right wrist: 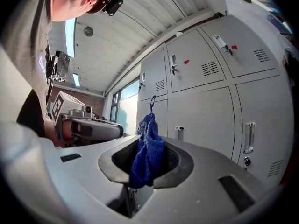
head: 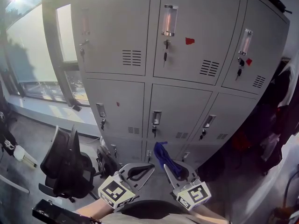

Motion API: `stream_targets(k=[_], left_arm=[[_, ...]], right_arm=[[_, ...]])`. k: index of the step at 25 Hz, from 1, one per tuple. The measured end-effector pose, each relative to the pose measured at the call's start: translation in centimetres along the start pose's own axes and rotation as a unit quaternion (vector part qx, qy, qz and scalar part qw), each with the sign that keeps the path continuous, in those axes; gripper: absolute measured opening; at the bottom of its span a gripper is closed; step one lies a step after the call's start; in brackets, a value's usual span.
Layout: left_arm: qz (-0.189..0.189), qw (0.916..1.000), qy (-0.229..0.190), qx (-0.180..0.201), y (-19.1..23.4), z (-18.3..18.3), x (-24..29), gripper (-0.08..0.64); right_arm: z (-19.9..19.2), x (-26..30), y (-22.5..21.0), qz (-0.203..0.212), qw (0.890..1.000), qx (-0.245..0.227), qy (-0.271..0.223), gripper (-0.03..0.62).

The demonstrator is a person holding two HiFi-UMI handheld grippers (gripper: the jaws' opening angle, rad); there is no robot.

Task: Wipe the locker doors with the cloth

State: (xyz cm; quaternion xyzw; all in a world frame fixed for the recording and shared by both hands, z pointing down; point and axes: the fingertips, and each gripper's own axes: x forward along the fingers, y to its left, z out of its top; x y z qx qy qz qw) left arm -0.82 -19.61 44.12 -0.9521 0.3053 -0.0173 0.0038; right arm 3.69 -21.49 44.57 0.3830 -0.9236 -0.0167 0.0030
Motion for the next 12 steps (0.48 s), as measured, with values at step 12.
stream_targets(k=[12], left_arm=[[0.001, 1.0, 0.0, 0.006, -0.3, 0.45, 0.19, 0.008]], right_arm=[[0.39, -0.24, 0.0, 0.004, 1.0, -0.004, 0.001, 0.075]])
